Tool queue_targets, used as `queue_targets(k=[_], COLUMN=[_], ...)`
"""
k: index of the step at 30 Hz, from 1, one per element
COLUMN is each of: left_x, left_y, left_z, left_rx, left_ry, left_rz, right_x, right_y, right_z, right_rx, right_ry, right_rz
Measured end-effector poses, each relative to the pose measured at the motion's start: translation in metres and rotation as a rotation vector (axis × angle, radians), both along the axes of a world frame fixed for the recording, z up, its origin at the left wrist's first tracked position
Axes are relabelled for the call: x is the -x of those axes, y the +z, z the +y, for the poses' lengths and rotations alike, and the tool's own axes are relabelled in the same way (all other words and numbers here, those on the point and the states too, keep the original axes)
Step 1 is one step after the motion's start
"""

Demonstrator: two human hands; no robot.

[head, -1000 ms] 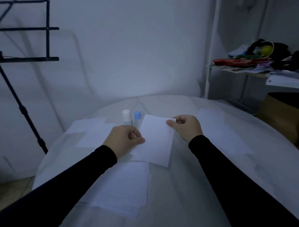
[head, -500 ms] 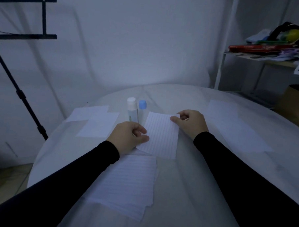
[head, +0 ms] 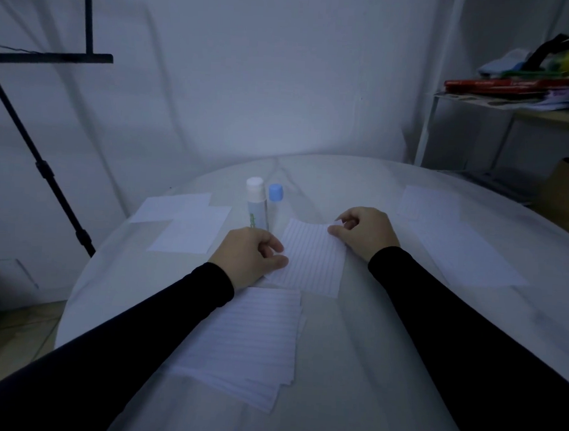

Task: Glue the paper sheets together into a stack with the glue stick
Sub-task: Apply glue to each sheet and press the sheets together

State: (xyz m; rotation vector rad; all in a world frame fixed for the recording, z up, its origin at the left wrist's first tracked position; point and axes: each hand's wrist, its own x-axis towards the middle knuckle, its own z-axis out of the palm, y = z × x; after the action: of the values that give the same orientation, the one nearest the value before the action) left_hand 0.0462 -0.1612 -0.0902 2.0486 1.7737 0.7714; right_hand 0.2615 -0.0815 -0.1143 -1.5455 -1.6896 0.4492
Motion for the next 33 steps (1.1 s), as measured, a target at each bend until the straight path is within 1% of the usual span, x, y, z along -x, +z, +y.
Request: queue_targets(k=[3, 5, 7, 8, 9, 11, 13, 14, 17, 20, 23, 27, 29, 31, 32, 33], left_x=[0.0, 0.0, -0.003, -0.006, -0.01, -0.018, -0.023, -0.023, -0.018, -0.015, -0.011, -0.011, -0.014, -0.02, -0.025, -0.031], left_y=[-0.001, 0.001, 0.005, 0.007, 0.008, 0.008, 0.007, 0.008, 0.013, 0.013, 0.011, 0.01, 0.009, 0.01, 0.011, 0.012], left_z=[-0.001, -0.001, -0.002, -0.004, -0.006, -0.013, -0.016, -0.016, -0.013, -0.012, -0.012, -0.015, -0.014, -0.014, -0.015, -0.016], left_rx=[-0.051, -0.127, -0.201, -0.223, -0.236, -0.213, -0.143, -0.102, -0.002, 0.039, 0.031, 0.01, -0.024, -0.081, -0.104, -0.109], left_ry=[-0.002, -0.003, -0.019, -0.036, -0.061, -0.11, -0.131, -0.128, -0.118, -0.118, -0.115, -0.088, -0.058, -0.043, -0.05, -0.072], left_rz=[0.07, 0.119, 0.131, 0.136, 0.153, 0.242, 0.405, 0.457, 0.463, 0.448, 0.444, 0.437, 0.443, 0.442, 0.434, 0.419], right_x=[0.0, 0.004, 0.012, 0.017, 0.023, 0.033, 0.036, 0.035, 0.033, 0.029, 0.021, 0.011, 0.005, 0.004, 0.004, 0.005], right_y=[0.002, 0.008, 0.015, 0.017, 0.017, 0.015, 0.015, 0.016, 0.018, 0.018, 0.018, 0.02, 0.021, 0.021, 0.022, 0.022], right_z=[-0.002, -0.007, -0.015, -0.019, -0.022, -0.027, -0.029, -0.03, -0.03, -0.03, -0.033, -0.044, -0.054, -0.064, -0.067, -0.069], right_rx=[-0.011, -0.095, -0.199, -0.21, -0.181, -0.031, 0.101, 0.137, 0.219, 0.271, 0.275, 0.298, 0.312, 0.261, 0.2, 0.123], right_ry=[-0.032, -0.039, 0.048, 0.151, 0.274, 0.468, 0.526, 0.53, 0.5, 0.403, 0.34, 0.281, 0.224, 0.103, 0.032, -0.017], right_rz=[-0.139, -0.283, -0.42, -0.484, -0.539, -0.608, -0.622, -0.633, -0.688, -0.761, -0.792, -0.721, -0.727, -0.788, -0.803, -0.776])
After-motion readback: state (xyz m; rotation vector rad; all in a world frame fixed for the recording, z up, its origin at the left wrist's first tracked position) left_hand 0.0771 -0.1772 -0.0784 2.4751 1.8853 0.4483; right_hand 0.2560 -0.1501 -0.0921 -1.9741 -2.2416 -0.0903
